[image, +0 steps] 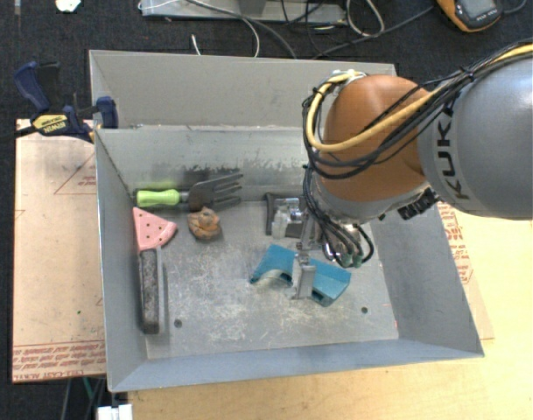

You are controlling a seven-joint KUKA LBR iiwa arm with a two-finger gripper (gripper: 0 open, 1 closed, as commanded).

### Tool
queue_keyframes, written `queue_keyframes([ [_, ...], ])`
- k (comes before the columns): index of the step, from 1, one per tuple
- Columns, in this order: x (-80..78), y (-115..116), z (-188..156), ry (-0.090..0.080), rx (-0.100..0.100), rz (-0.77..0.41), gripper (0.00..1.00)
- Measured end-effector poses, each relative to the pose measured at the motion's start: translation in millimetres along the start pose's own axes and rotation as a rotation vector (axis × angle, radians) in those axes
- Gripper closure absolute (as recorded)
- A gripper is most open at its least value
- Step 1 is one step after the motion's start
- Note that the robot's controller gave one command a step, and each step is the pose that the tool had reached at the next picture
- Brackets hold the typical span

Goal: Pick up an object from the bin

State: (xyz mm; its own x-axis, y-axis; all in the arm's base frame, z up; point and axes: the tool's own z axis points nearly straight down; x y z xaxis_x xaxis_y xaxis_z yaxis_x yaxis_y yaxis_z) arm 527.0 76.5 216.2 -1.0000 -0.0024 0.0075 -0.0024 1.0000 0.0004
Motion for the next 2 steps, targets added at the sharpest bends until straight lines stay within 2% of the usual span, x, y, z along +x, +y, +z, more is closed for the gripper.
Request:
queue_keyframes([
  [1, -1.6, -0.6, -4.2, -0.008, -0.001, 0.003, 0.00],
  [2, -15.4, -40.0, 86.2, -0.011, -0.002, 0.058, 0.00],
])
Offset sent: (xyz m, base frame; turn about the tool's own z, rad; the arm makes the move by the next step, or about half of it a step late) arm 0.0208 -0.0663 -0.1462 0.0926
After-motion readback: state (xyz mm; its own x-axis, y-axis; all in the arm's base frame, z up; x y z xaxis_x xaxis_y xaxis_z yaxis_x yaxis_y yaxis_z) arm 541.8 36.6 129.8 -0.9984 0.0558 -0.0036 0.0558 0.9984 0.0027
